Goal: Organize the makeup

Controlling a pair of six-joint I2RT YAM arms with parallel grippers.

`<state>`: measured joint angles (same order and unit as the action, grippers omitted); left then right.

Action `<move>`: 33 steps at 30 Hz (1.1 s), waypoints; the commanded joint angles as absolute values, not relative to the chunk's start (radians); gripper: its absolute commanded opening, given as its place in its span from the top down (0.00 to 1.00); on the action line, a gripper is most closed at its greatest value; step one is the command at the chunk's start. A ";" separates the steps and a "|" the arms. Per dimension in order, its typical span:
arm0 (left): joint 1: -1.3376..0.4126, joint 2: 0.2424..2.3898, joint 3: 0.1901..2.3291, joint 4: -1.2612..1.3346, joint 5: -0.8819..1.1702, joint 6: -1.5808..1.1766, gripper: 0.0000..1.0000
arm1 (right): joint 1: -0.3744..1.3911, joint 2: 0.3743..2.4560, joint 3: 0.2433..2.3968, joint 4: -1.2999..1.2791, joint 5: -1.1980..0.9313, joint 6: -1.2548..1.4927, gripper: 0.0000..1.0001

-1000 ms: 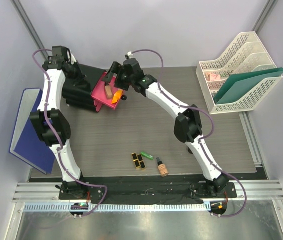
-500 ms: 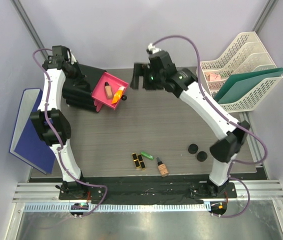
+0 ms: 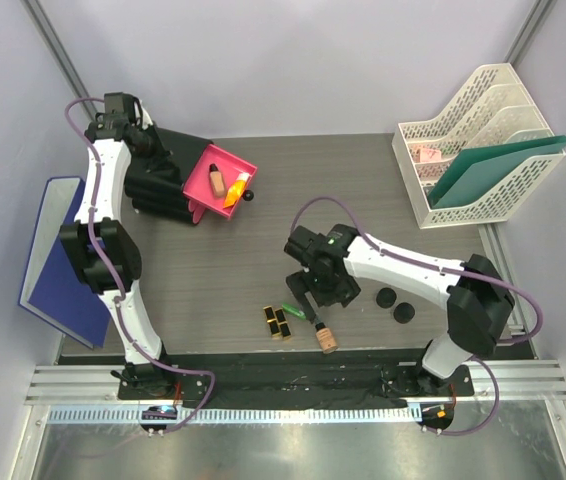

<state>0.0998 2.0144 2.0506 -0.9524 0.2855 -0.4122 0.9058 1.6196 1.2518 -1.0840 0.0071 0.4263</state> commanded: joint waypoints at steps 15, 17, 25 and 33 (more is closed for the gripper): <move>0.107 2.039 1.968 -1.042 0.247 -0.377 1.00 | 1.052 1.782 1.172 -1.015 -0.015 0.443 0.32; 0.106 2.037 1.970 -1.043 0.245 -0.377 1.00 | 1.052 1.799 1.175 -1.017 -0.005 0.440 0.34; 0.104 2.033 1.962 -1.045 0.236 -0.374 1.00 | 1.051 1.806 1.167 -1.012 0.087 0.449 0.99; 0.106 2.029 1.960 -1.045 0.238 -0.374 1.00 | 1.040 1.750 1.415 -1.094 0.241 0.391 0.99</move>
